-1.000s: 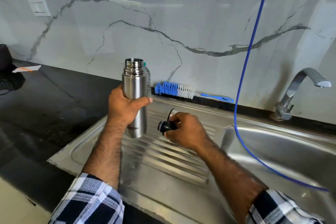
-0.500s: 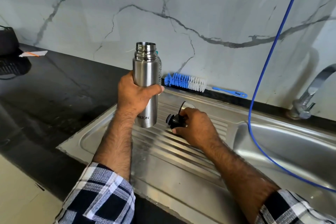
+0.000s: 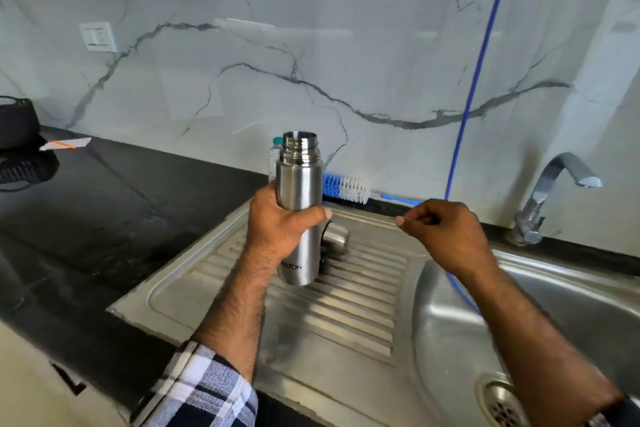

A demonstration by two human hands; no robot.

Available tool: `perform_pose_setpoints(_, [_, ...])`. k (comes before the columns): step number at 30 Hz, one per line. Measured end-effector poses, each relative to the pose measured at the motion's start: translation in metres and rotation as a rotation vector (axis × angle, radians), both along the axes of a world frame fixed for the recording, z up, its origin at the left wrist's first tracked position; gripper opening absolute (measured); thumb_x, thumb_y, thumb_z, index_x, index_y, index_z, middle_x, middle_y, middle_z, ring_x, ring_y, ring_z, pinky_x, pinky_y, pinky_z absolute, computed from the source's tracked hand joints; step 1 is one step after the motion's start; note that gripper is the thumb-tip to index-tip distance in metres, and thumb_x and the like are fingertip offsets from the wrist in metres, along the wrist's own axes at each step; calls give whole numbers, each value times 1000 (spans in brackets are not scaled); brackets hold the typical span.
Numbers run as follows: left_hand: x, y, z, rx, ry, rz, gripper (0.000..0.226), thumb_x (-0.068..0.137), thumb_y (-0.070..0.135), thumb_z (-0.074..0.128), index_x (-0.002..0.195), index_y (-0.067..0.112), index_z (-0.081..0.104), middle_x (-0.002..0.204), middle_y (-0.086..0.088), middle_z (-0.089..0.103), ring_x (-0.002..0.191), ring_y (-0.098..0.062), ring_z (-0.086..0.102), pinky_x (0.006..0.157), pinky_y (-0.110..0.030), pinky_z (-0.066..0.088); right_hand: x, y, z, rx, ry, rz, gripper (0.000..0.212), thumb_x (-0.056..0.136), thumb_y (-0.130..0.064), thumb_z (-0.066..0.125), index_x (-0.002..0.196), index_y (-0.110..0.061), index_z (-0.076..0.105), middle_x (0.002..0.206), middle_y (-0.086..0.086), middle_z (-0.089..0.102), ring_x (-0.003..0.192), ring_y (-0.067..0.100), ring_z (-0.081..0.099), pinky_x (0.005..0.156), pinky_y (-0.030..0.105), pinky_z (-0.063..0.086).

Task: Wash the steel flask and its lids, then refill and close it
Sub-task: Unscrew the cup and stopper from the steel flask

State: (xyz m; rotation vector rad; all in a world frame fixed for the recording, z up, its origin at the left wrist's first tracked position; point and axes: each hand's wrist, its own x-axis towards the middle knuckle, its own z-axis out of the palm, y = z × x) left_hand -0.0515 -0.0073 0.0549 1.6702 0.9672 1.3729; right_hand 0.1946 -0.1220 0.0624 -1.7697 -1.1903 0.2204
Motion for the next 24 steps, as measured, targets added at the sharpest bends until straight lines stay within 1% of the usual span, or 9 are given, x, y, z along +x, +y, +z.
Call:
perform_pose_setpoints(3, [34,-34,1,-11,22,-127,44,62,16,99,94,30,71,86,16,77,75,-6,75,67,-30,63,19,-27,23,139,98,56,20,86,-36,87,80,-19,79,71,-7,76,64,4,65,71,25,49])
perform_pose_setpoints(6, [76,-67,2,-7,43,-227,40,53,31,95,86,27,72,81,10,77,72,-10,73,65,-32,63,25,-54,48,267,177,141,34,87,-51,79,88,-18,80,80,-6,75,76,5,64,78,22,49])
perform_pose_setpoints(9, [121,-96,4,22,92,-322,43,50,41,91,86,28,72,79,5,75,72,-17,73,64,-39,63,32,-78,61,240,153,241,45,80,-67,77,100,-27,81,104,-7,76,96,7,70,89,28,54])
perform_pose_setpoints(11, [150,-112,8,53,103,-383,42,51,41,90,85,23,74,79,0,76,74,-22,74,67,-48,63,44,-91,61,204,90,257,50,73,-72,82,102,-31,80,109,-5,73,102,10,70,93,34,56])
perform_pose_setpoints(13, [174,-124,10,76,107,-437,36,56,32,91,85,20,75,80,0,77,75,-22,76,71,-48,64,58,-101,60,180,53,235,61,63,-74,85,104,-29,79,110,-3,72,103,12,71,96,39,58])
perform_pose_setpoints(15, [192,-136,11,81,97,-473,30,61,22,94,85,20,76,79,1,78,74,-18,76,69,-39,64,74,-113,59,170,52,198,67,59,-74,86,107,-27,79,110,-5,74,103,12,72,98,44,58])
perform_pose_setpoints(18, [214,-148,6,88,105,-530,32,66,14,95,88,22,74,81,3,77,75,-15,74,66,-29,60,94,-129,54,211,60,141,64,57,-71,89,104,-27,80,108,-5,76,100,13,74,98,49,59])
perform_pose_setpoints(20, [224,-150,3,68,133,-578,41,66,19,96,99,23,73,88,3,78,80,-13,75,72,-31,62,104,-135,47,249,76,112,62,58,-68,91,104,-26,81,105,-2,78,98,17,76,96,51,60])
perform_pose_setpoints(24, [224,-136,-8,34,286,-708,70,63,45,97,123,33,63,112,7,76,102,-11,73,90,-40,63,114,-143,33,288,158,129,44,71,-48,96,102,-20,82,98,3,82,91,25,79,92,55,62])
